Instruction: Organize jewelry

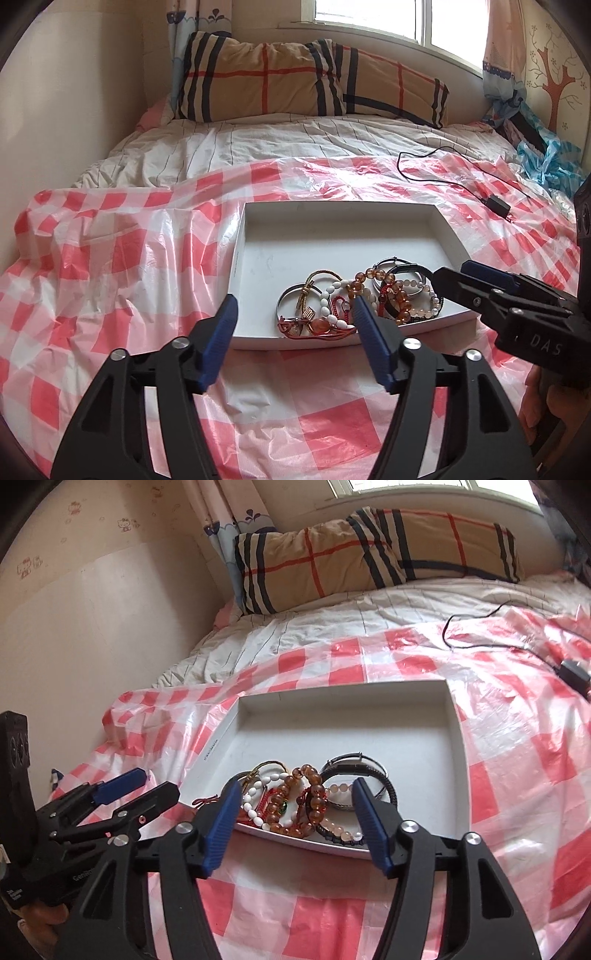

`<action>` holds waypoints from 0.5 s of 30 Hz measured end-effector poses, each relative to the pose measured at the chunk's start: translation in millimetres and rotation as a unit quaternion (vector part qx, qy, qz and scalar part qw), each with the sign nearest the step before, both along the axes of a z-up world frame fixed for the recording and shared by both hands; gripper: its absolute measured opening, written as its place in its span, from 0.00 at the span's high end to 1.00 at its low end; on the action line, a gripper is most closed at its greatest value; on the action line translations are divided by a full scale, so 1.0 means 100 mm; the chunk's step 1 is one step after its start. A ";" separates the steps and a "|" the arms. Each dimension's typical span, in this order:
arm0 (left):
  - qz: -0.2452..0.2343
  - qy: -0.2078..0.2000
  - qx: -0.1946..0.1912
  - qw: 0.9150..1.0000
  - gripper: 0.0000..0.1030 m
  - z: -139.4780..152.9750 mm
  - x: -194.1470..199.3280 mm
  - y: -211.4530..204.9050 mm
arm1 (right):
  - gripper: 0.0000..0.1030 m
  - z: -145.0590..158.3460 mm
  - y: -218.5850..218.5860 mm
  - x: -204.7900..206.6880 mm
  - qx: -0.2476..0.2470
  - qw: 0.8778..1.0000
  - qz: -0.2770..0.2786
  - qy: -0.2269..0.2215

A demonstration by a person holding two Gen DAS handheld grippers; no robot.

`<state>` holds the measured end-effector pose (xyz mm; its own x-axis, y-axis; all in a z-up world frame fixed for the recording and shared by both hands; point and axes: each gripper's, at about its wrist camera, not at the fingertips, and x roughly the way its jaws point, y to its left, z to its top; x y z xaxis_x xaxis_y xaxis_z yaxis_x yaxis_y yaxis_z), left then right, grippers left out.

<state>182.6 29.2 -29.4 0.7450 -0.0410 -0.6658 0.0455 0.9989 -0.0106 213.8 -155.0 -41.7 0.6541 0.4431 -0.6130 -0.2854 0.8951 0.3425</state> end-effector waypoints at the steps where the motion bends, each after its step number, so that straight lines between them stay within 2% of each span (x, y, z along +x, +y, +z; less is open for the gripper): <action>1: 0.002 -0.007 0.003 1.000 0.31 0.03 -0.04 0.00 | 0.34 0.03 0.00 -0.06 -0.007 1.000 -0.006 -0.011; 7: 0.007 -0.039 0.021 0.999 0.13 0.15 -0.37 0.01 | 0.24 0.10 -0.13 -0.46 -0.030 0.998 -0.035 -0.040; 12: 0.018 -0.034 0.017 0.999 0.11 0.15 -0.71 0.09 | 0.19 0.18 -0.27 -0.85 -0.034 0.996 -0.055 -0.061; 15: 0.026 -0.045 0.016 0.999 0.10 0.24 -0.97 0.12 | 0.15 0.23 -0.32 -1.12 -0.040 0.994 -0.061 -0.076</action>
